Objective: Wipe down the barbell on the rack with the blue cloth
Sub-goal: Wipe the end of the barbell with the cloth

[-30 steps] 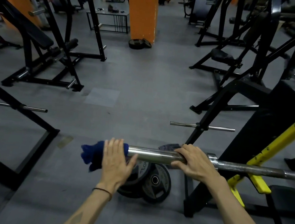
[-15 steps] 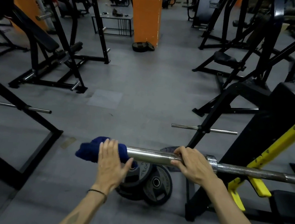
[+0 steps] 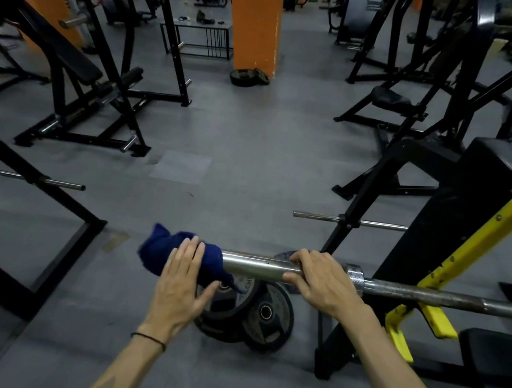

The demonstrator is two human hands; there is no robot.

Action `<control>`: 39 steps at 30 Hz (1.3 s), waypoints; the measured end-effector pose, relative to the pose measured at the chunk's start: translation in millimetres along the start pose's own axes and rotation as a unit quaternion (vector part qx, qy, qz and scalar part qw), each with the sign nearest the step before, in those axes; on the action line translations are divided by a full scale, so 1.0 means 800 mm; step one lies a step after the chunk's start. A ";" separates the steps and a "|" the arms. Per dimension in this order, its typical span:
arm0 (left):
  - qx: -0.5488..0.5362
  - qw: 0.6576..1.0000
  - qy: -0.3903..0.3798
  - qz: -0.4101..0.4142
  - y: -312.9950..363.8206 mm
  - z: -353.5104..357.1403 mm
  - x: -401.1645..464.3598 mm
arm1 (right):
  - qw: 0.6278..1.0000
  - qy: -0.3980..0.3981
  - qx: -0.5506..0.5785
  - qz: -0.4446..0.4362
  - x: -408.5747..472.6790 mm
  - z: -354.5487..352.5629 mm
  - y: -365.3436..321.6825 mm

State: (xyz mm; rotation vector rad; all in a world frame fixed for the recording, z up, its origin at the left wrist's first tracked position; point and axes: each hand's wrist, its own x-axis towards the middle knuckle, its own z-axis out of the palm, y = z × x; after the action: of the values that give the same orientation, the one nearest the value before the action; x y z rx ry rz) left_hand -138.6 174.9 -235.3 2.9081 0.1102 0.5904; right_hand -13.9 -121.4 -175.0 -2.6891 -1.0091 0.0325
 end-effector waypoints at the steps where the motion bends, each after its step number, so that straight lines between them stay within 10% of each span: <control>1: -0.006 1.000 -0.006 -0.022 0.018 0.002 0.002 | 1.000 0.000 -0.001 0.000 0.000 0.001 0.000; 7: -0.066 0.987 -0.055 0.138 0.165 0.034 0.017 | 1.000 -0.005 0.008 -0.003 0.002 0.004 -0.001; 15: -0.029 0.999 0.008 0.035 -0.027 0.002 0.000 | 1.000 0.011 -0.004 0.000 0.002 0.011 0.004; 23: -0.117 0.986 -0.047 0.106 0.169 0.036 0.018 | 0.999 0.051 -0.019 -0.002 0.004 0.020 -0.002; 32: -0.031 0.998 0.028 0.037 -0.006 0.006 0.002 | 0.990 0.030 -0.139 0.007 -0.055 -0.004 0.046; 39: -0.052 0.997 -0.029 0.047 0.191 0.047 0.021 | 0.995 0.057 -0.070 0.046 -0.062 0.010 0.068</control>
State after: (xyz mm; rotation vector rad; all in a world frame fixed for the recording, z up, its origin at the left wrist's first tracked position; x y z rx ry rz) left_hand -102.7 20.7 -235.0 2.8394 -0.0641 0.5084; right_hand -17.2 -191.1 -200.4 -2.8252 -0.8846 -0.1796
